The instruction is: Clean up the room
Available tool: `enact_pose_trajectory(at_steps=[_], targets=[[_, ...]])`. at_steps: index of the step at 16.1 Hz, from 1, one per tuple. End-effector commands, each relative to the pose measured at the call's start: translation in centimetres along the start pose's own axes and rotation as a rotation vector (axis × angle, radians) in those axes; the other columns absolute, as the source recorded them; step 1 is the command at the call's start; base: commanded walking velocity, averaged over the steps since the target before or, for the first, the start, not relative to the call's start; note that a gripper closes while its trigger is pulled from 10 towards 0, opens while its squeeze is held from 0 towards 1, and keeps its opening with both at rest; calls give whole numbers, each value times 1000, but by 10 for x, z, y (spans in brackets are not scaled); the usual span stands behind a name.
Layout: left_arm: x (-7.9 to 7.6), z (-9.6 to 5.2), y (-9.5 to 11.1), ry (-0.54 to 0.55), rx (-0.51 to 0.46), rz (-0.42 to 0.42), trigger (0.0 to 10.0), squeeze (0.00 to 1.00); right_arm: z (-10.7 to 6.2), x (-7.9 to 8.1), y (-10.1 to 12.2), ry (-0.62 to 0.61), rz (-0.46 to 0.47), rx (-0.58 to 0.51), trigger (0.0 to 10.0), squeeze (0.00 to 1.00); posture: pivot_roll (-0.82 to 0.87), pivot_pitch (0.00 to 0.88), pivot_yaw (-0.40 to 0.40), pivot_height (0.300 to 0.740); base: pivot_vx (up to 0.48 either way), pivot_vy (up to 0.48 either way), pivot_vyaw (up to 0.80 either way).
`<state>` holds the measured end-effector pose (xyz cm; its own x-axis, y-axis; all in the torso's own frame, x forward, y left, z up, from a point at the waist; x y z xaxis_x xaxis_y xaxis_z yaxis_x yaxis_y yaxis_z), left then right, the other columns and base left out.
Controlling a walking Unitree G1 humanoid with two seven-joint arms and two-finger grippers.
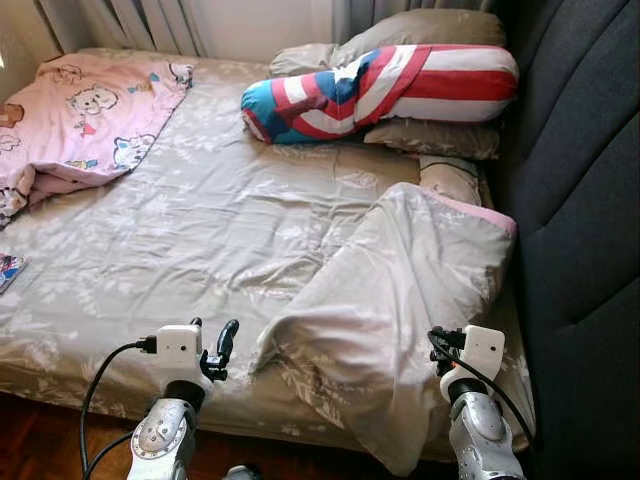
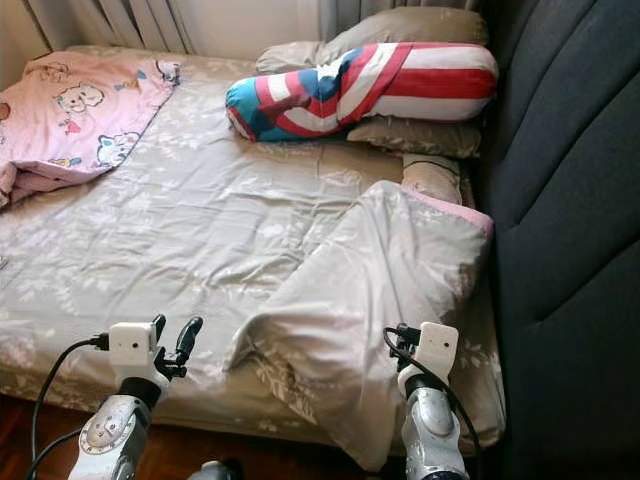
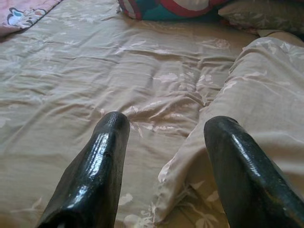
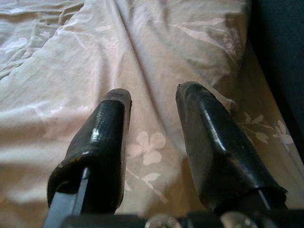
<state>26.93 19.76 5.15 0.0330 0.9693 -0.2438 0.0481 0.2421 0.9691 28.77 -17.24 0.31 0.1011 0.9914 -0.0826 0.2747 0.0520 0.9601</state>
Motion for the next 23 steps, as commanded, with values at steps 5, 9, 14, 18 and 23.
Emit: enact_pose_trajectory(at_steps=[5,9,14,18,23], targets=[[2,-2,1,-1,13,9,10000,0,-1,5,-5,24,-2,29,10000,0,16,188,-12,650,0,0,0],[2,-2,1,-5,12,8,10000,0,0,5,-5,17,4,31,10000,0,17,188,-11,650,0,0,0],[1,-2,4,-12,10,3,10000,0,6,9,-2,35,6,64,10000,1000,23,188,-10,650,0,0,0],[1,-1,6,-17,13,6,10000,0,19,16,12,62,22,81,10000,1000,35,197,5,650,0,0,0],[2,0,14,-30,3,21,10000,0,35,23,34,56,68,105,10000,1000,64,227,40,650,0,0,0]])
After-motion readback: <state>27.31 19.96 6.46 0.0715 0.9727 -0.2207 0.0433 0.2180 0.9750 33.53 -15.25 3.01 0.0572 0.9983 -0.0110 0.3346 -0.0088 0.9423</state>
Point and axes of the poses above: a point about 5 cm out from each wrist's last joint towards the gripper, its own z axis pointing out of the wrist towards the gripper, its own y axis along the axis of the wrist's last joint, x = y × z, the point moved 1 cm from there along z, pointing out of the wrist towards the gripper, and after that the axes turned 13 degrees about -z, right-handed, at the moved point
